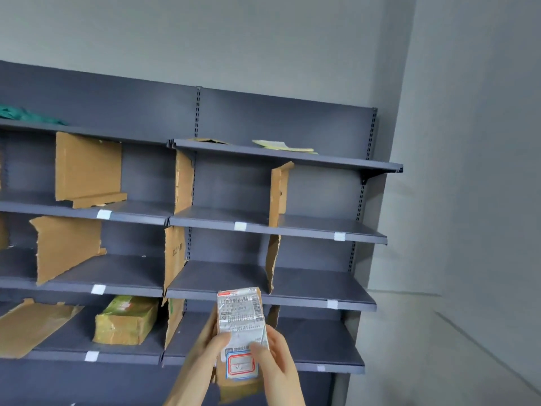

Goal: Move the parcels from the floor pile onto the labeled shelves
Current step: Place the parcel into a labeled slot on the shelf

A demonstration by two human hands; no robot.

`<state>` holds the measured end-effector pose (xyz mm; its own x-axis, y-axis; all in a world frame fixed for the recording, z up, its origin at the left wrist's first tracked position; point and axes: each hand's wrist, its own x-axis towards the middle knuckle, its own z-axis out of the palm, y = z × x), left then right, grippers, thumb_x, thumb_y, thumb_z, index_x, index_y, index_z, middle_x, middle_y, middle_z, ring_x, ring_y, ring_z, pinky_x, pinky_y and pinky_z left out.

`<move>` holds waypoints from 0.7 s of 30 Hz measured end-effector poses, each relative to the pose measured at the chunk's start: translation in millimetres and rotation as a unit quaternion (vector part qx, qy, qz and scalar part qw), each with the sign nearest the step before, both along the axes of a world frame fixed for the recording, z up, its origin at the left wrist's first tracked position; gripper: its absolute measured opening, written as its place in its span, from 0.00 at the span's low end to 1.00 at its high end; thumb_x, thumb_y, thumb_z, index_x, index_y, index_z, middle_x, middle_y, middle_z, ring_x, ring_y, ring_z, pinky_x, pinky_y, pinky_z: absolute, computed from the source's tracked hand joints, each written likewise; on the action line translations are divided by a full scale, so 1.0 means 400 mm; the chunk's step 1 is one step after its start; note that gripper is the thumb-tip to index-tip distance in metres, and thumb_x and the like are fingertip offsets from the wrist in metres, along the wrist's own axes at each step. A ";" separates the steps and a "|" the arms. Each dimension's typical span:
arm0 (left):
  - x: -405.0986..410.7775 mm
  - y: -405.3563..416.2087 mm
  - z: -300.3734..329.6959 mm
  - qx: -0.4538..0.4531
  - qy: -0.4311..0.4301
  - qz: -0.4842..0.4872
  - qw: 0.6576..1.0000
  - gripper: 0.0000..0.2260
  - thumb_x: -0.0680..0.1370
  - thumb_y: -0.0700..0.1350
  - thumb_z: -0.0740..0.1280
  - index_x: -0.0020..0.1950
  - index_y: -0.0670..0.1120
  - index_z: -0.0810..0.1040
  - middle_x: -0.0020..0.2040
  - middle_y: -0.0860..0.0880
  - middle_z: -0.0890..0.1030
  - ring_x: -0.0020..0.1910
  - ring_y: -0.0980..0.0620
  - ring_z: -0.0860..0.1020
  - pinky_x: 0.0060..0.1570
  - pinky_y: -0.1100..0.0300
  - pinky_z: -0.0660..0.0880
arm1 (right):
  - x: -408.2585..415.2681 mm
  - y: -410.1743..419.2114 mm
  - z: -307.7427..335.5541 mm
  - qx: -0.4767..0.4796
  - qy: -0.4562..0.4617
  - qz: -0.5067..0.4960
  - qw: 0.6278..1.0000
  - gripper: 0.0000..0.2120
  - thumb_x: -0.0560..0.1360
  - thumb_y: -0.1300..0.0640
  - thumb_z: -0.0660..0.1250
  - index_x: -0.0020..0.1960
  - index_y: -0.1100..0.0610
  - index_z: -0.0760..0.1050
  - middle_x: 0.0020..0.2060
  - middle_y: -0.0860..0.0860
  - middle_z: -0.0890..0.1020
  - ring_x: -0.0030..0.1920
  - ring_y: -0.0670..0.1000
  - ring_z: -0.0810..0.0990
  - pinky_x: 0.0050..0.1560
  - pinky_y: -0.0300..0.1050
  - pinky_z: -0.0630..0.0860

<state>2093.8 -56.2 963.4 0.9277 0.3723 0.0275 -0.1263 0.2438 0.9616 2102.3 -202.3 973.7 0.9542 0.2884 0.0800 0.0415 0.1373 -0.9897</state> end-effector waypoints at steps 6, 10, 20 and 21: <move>0.101 -0.063 -0.010 0.023 0.035 -0.002 0.999 0.33 0.62 0.49 0.71 0.68 0.54 0.75 0.60 0.47 0.83 0.56 0.47 0.82 0.59 0.49 0.78 | 0.106 -0.023 -0.026 0.064 0.064 -0.033 0.995 0.09 0.79 0.64 0.68 0.59 0.57 0.78 0.48 0.52 0.88 0.46 0.52 0.87 0.38 0.37 0.82; 0.203 -0.086 -0.045 0.011 0.033 0.028 0.999 0.18 0.72 0.44 0.73 0.61 0.52 0.79 0.61 0.45 0.82 0.51 0.57 0.83 0.46 0.66 0.79 | 0.223 -0.016 -0.062 0.081 0.078 -0.039 0.993 0.09 0.79 0.64 0.69 0.59 0.59 0.79 0.47 0.53 0.88 0.46 0.54 0.88 0.42 0.39 0.82; 0.480 0.001 0.010 -0.036 0.040 0.127 0.990 0.11 0.79 0.36 0.66 0.61 0.43 0.80 0.42 0.47 0.86 0.42 0.45 0.84 0.44 0.51 0.80 | 0.533 0.080 -0.038 0.005 0.037 0.004 0.999 0.11 0.81 0.50 0.67 0.62 0.44 0.77 0.50 0.40 0.86 0.49 0.41 0.85 0.45 0.33 0.78; 0.492 0.015 0.038 -0.023 0.031 0.135 0.990 0.09 0.79 0.38 0.67 0.58 0.46 0.81 0.41 0.48 0.87 0.43 0.45 0.84 0.46 0.49 0.80 | 0.554 0.095 -0.016 0.003 0.020 0.021 1.000 0.11 0.81 0.49 0.66 0.63 0.43 0.77 0.51 0.40 0.86 0.50 0.40 0.85 0.49 0.34 0.77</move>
